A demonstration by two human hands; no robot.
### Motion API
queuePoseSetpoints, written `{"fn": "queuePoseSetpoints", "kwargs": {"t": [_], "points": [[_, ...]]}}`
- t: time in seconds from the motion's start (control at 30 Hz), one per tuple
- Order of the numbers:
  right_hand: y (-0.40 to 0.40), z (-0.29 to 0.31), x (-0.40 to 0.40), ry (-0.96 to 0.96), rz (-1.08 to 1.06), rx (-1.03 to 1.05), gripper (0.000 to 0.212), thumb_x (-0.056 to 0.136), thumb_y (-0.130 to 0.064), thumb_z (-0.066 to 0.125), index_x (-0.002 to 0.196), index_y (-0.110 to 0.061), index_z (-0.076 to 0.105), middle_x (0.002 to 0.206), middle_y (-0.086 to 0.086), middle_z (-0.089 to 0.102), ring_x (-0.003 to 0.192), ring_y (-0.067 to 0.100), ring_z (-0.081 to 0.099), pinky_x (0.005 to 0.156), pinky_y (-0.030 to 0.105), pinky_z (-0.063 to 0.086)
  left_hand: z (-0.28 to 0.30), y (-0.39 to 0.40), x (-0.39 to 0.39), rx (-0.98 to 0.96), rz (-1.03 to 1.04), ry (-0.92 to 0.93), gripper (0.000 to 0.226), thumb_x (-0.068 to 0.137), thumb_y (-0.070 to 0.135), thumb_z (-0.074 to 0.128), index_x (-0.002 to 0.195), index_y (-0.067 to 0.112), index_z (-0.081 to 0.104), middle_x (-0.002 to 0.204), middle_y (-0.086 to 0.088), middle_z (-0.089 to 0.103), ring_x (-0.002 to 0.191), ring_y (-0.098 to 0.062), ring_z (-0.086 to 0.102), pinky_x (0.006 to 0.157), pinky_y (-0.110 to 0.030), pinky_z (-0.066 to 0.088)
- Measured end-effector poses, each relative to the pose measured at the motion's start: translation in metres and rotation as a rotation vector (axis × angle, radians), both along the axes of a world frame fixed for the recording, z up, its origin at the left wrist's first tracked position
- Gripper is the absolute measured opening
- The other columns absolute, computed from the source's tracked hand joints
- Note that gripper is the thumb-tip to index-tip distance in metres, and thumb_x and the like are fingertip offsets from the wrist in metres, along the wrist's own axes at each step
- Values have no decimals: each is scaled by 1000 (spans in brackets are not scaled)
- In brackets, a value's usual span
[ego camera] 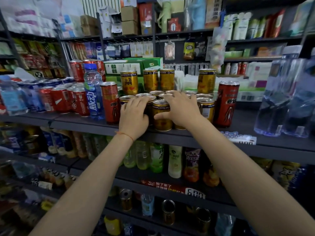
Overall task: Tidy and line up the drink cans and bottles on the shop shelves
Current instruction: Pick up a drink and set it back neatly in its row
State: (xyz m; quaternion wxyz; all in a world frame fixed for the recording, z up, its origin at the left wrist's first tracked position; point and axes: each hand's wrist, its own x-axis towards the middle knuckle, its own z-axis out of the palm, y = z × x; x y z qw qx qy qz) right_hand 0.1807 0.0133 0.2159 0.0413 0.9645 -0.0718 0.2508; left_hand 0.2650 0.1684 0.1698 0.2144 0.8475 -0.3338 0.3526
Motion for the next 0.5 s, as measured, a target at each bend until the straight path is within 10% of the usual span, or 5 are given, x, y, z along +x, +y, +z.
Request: {"fn": "queuePoseSetpoints", "kwargs": {"t": [0.5], "points": [[15,-46,0,-388,-19,-49,68,89,-60,48,134,-8,50,135,12,56,132,32,46,114,56,25,-3,7,1,86,-105,92,73,87,11,48,155,21,23,161,-4,24,149,-21,19,119,-47,17]]}}
